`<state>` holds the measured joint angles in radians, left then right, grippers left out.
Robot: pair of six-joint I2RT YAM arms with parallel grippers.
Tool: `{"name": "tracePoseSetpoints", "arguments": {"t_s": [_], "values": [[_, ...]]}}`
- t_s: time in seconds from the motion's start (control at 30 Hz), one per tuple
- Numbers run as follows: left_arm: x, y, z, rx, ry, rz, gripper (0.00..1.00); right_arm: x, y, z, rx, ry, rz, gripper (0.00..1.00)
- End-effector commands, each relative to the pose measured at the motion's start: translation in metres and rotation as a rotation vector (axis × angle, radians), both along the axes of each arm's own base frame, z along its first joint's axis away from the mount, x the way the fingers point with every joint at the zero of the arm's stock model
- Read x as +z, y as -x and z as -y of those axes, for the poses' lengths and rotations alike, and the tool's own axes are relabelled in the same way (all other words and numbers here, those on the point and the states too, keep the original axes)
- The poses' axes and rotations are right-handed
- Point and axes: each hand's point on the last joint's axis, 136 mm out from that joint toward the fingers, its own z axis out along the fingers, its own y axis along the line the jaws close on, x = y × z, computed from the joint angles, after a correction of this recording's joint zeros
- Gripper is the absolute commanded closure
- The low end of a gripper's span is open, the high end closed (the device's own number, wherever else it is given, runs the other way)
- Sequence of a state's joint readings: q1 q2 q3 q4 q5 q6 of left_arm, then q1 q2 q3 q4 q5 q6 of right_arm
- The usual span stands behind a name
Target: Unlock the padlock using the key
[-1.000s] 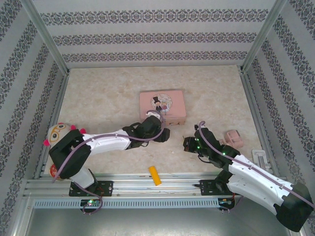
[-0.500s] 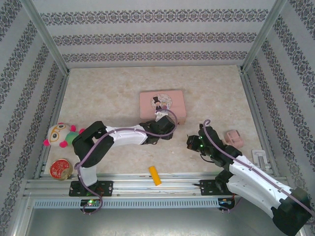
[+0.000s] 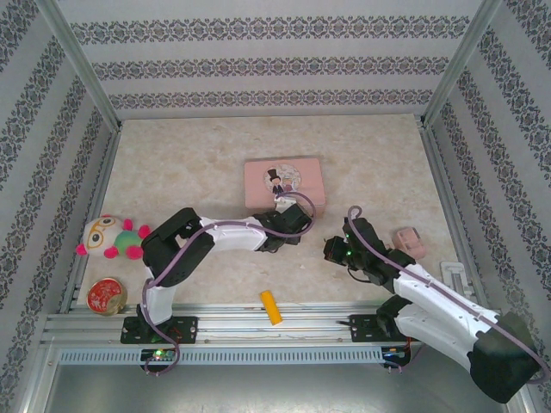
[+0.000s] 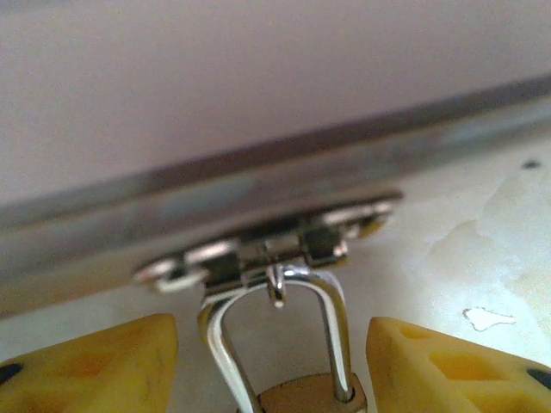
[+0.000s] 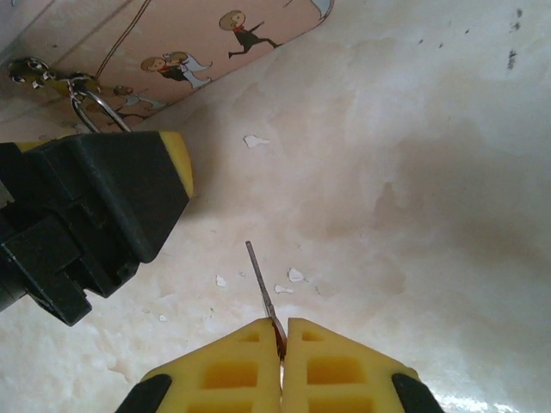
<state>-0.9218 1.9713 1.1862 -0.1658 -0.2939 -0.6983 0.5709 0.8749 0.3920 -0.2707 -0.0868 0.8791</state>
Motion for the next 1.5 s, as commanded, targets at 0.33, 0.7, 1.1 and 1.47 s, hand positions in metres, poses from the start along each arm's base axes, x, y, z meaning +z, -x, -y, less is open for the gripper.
{"name": "tracePoseSetpoints", "arguments": {"t_s": [0.33,0.7,1.1,1.47], "values": [[-0.002,-0.011,-0.004,0.065,-0.020,0.027,0.51,-0.003,-0.012,-0.008,0.061,-0.012,0.024,1.00],[-0.006,-0.010,0.000,0.074,0.022,-0.003,0.66,-0.011,-0.021,-0.022,0.106,-0.064,0.007,1.00],[0.011,-0.009,0.028,0.079,0.375,-0.099,0.75,-0.028,-0.019,-0.030,0.163,-0.102,0.071,1.00],[0.013,-0.009,0.031,0.087,0.430,-0.118,0.73,-0.028,-0.020,-0.041,0.209,-0.141,0.086,1.00]]}}
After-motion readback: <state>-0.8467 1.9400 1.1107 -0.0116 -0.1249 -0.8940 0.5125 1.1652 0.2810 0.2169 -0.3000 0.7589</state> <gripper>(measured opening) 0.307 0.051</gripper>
